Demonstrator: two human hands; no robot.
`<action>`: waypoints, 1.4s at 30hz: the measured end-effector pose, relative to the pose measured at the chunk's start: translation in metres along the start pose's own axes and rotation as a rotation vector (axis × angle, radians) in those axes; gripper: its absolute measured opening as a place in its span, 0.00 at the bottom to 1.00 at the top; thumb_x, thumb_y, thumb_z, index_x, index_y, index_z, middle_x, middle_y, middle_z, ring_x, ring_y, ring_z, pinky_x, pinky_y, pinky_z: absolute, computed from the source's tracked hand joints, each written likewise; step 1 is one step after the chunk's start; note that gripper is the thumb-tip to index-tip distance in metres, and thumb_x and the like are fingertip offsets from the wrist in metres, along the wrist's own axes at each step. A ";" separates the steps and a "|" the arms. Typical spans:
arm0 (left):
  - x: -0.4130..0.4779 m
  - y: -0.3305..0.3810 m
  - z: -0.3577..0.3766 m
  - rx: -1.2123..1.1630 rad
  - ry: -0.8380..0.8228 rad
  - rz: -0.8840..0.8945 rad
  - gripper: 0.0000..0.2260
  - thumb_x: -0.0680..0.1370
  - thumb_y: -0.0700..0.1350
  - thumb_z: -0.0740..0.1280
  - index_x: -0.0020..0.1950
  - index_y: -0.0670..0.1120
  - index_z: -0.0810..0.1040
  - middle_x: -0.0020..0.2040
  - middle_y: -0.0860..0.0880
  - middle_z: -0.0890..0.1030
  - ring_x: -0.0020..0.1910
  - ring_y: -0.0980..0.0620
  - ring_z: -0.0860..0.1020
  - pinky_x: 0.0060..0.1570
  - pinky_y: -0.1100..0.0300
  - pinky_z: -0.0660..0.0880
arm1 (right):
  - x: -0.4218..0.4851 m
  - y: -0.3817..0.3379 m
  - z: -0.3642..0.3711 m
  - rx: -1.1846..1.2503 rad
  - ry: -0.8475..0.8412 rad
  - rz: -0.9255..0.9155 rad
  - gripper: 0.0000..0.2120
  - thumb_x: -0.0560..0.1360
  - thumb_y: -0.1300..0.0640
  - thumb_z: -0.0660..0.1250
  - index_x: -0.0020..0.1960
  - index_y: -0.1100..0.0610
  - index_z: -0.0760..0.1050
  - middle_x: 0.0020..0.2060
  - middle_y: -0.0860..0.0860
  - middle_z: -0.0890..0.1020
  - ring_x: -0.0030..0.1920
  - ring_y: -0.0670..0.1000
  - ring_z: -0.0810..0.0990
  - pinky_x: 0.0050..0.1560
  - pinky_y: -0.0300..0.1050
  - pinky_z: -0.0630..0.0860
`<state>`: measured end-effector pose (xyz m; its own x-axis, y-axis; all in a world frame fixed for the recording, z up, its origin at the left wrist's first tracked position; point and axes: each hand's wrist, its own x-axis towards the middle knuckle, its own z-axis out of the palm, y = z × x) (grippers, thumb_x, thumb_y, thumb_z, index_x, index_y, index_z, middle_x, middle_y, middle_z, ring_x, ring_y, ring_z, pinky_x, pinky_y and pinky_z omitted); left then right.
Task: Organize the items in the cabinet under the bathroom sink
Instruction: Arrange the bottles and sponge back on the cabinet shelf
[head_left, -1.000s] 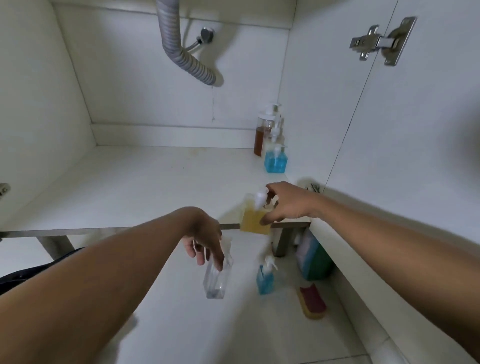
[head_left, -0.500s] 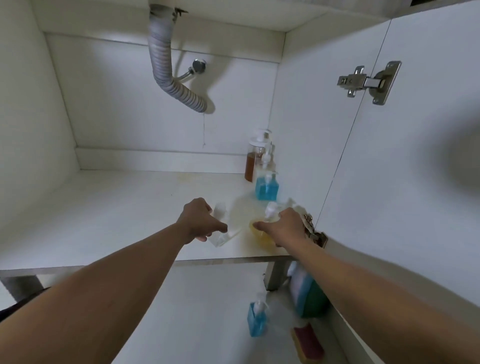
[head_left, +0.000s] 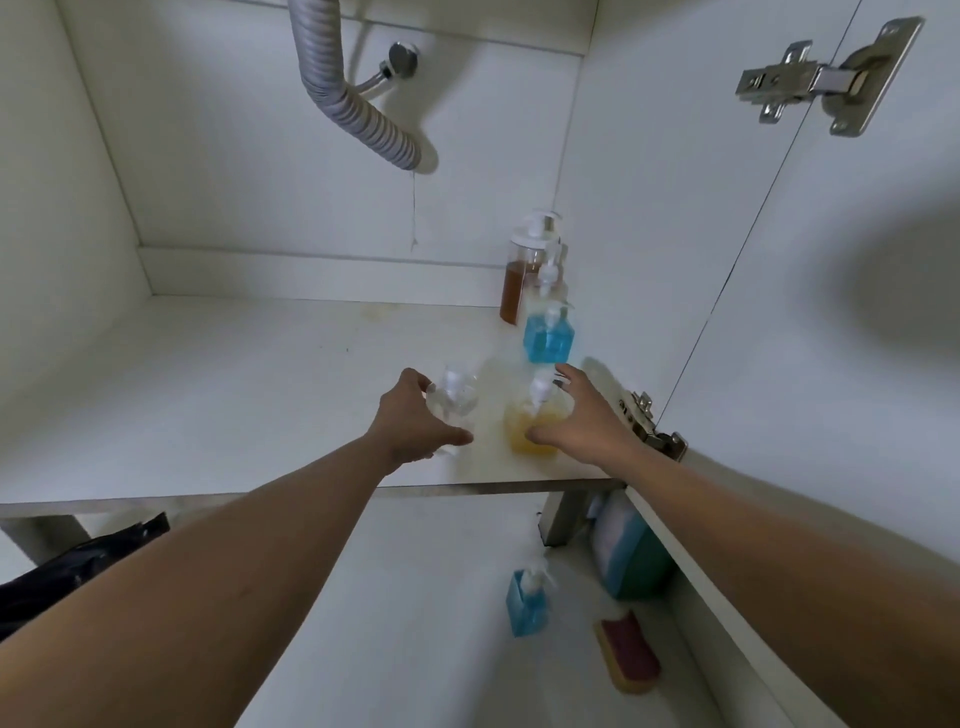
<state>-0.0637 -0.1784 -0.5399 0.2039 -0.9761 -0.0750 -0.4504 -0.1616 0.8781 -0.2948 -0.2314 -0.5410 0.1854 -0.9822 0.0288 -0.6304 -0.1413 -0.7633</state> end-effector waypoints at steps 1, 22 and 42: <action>0.001 -0.002 0.002 0.002 0.023 0.010 0.35 0.63 0.46 0.84 0.62 0.47 0.68 0.54 0.45 0.77 0.42 0.46 0.80 0.30 0.59 0.75 | 0.000 0.002 -0.001 0.002 -0.005 -0.008 0.49 0.66 0.56 0.80 0.79 0.50 0.55 0.73 0.48 0.67 0.72 0.50 0.68 0.60 0.41 0.69; 0.028 -0.027 0.050 -0.044 0.288 0.194 0.35 0.68 0.53 0.81 0.71 0.49 0.70 0.63 0.48 0.78 0.57 0.48 0.78 0.57 0.52 0.79 | 0.044 -0.007 0.033 -0.098 0.520 0.076 0.30 0.71 0.44 0.75 0.66 0.53 0.67 0.59 0.51 0.70 0.49 0.54 0.79 0.43 0.45 0.71; 0.042 -0.037 0.058 -0.069 0.291 0.194 0.36 0.69 0.56 0.79 0.72 0.54 0.67 0.67 0.51 0.75 0.61 0.48 0.77 0.61 0.49 0.78 | 0.099 0.015 0.035 -0.369 0.665 -0.012 0.15 0.75 0.56 0.72 0.60 0.58 0.78 0.59 0.53 0.73 0.55 0.54 0.77 0.57 0.44 0.73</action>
<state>-0.0892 -0.2220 -0.6028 0.3636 -0.9040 0.2249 -0.4473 0.0423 0.8934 -0.2592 -0.3264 -0.5725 -0.2255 -0.8315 0.5076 -0.8642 -0.0698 -0.4983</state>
